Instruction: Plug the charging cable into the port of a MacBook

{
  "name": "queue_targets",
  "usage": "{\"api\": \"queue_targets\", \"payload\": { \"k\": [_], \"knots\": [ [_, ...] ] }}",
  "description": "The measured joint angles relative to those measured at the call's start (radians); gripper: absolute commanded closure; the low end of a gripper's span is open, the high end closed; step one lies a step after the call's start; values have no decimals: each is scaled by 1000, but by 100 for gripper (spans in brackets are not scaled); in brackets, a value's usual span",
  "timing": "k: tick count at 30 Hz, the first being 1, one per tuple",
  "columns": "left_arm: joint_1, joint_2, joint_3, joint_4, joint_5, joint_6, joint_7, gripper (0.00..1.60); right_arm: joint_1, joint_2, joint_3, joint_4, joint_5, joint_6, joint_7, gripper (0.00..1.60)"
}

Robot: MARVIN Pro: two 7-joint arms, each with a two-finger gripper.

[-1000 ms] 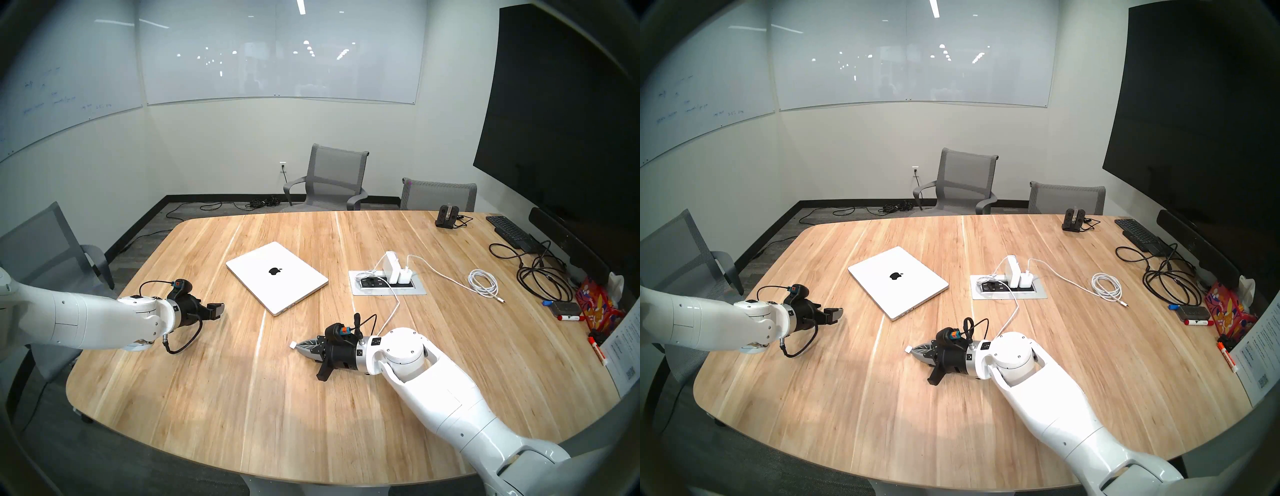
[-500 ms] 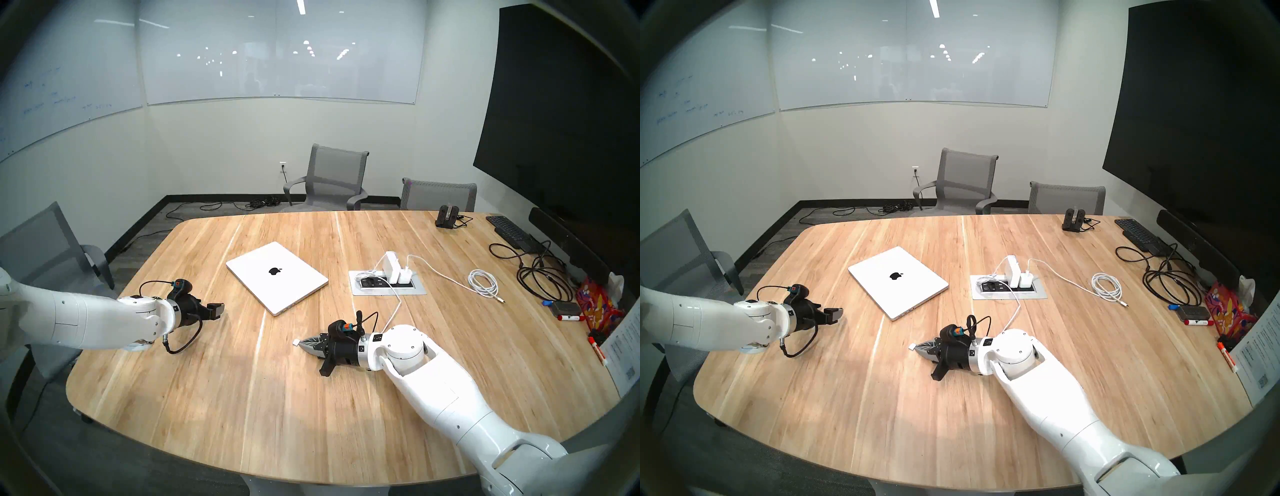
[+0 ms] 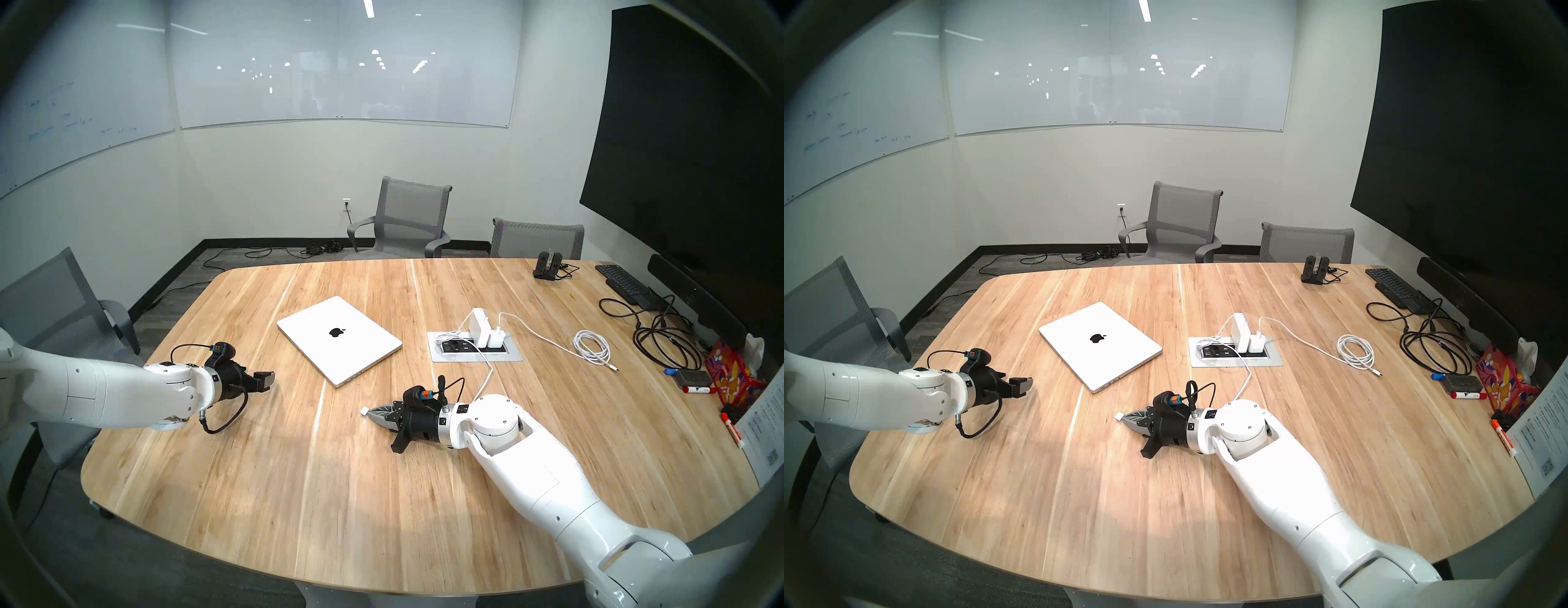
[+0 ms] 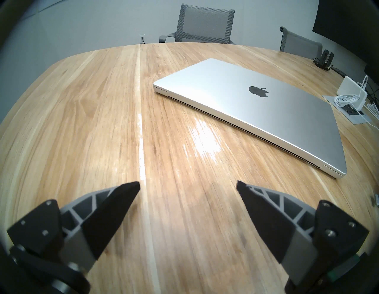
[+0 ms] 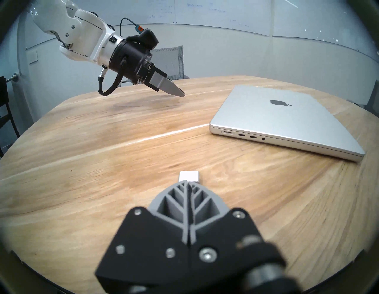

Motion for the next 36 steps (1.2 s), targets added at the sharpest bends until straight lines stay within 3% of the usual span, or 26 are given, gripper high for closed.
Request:
{"api": "queue_targets", "payload": {
  "k": [36],
  "knots": [
    [0, 0, 0, 0, 0, 0, 0, 0, -19, 8, 29, -29, -2, -22, 31, 160]
  ]
}}
